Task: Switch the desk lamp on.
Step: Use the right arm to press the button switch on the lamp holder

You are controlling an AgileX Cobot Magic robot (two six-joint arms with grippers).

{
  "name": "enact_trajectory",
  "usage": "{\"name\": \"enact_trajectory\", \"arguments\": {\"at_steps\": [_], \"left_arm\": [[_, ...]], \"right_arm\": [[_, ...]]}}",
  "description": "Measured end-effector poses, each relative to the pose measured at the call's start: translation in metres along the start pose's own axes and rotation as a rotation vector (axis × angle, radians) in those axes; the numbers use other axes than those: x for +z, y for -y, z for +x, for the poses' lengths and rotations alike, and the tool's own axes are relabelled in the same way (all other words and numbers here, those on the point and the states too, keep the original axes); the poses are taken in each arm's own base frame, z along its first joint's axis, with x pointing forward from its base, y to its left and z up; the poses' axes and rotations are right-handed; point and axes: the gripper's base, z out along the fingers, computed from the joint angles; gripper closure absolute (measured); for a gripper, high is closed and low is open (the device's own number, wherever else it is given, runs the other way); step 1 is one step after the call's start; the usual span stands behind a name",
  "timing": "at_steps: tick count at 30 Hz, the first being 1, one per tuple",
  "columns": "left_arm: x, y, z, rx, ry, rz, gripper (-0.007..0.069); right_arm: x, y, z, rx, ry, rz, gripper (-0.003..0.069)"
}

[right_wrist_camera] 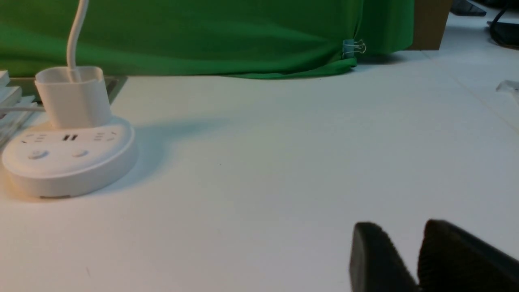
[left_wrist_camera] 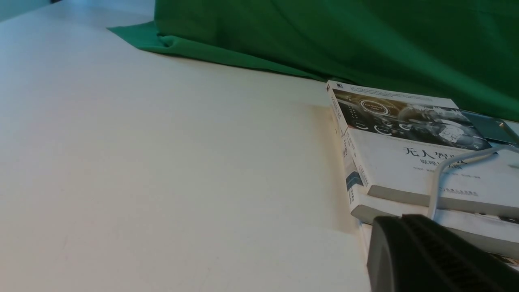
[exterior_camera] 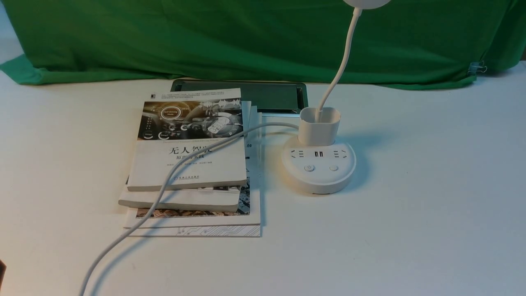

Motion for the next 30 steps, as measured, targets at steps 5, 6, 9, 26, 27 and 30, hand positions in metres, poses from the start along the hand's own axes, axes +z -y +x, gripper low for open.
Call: {"name": "enact_trajectory", "arguments": {"at_steps": [5, 6, 9, 26, 27, 30], "left_arm": [[0.000, 0.000, 0.000, 0.000, 0.000, 0.000, 0.0603], [0.000, 0.000, 0.000, 0.000, 0.000, 0.000, 0.0603], [0.000, 0.000, 0.000, 0.000, 0.000, 0.000, 0.0603], [0.000, 0.000, 0.000, 0.000, 0.000, 0.000, 0.0603], [0.000, 0.000, 0.000, 0.000, 0.000, 0.000, 0.0603], [0.000, 0.000, 0.000, 0.000, 0.000, 0.000, 0.0603]], "right_arm": [[0.000, -0.002, -0.006, 0.373, 0.057, -0.036, 0.0421], [0.000, -0.003, -0.007, 0.571, 0.065, -0.054, 0.0421], [0.000, -0.004, -0.008, 0.915, 0.064, -0.078, 0.0421], [-0.019, -0.011, -0.088, 0.459, 0.206, -0.205, 0.0487], [-0.020, -0.012, -0.099, 0.400, 0.205, -0.213, 0.0513], [-0.016, -0.020, -0.149, 0.172, 0.132, -0.255, 0.0614]]}}
